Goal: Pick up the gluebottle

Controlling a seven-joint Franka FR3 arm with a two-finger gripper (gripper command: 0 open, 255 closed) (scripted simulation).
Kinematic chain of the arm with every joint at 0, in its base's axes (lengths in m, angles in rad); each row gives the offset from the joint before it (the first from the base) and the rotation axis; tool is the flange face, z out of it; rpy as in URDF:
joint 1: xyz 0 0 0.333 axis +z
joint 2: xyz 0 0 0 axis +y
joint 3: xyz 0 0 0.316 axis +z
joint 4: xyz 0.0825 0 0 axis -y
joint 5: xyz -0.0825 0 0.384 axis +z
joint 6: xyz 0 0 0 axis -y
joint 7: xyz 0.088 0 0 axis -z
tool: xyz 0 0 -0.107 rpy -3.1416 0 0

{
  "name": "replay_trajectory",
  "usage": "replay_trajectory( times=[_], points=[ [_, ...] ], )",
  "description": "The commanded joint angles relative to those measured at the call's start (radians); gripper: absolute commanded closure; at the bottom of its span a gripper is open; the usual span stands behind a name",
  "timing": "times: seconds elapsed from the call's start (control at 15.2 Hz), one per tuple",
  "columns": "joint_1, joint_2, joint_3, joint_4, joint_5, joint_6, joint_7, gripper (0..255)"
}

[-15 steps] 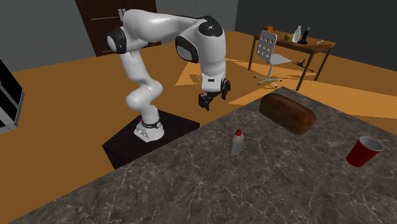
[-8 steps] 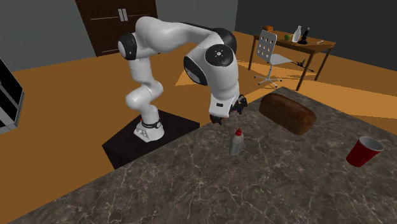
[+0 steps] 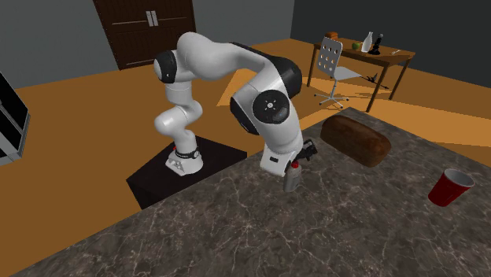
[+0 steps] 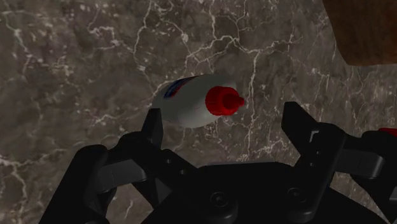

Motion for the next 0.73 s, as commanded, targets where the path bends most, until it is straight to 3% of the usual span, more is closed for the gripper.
replay_trajectory(
  times=[0.0, 0.33, 0.4, 0.66],
  points=[
    [0.001, 0.005, 0.001, -0.019, 0.004, 0.022, -0.010, 0],
    [0.005, 0.007, 0.002, -0.062, 0.006, 0.061, -0.032, 0],
    [0.004, 0.008, 0.002, -0.061, 0.006, 0.060, -0.032, 255],
    [0.004, 0.008, 0.002, -0.061, 0.006, 0.060, -0.032, 255]
  ],
)
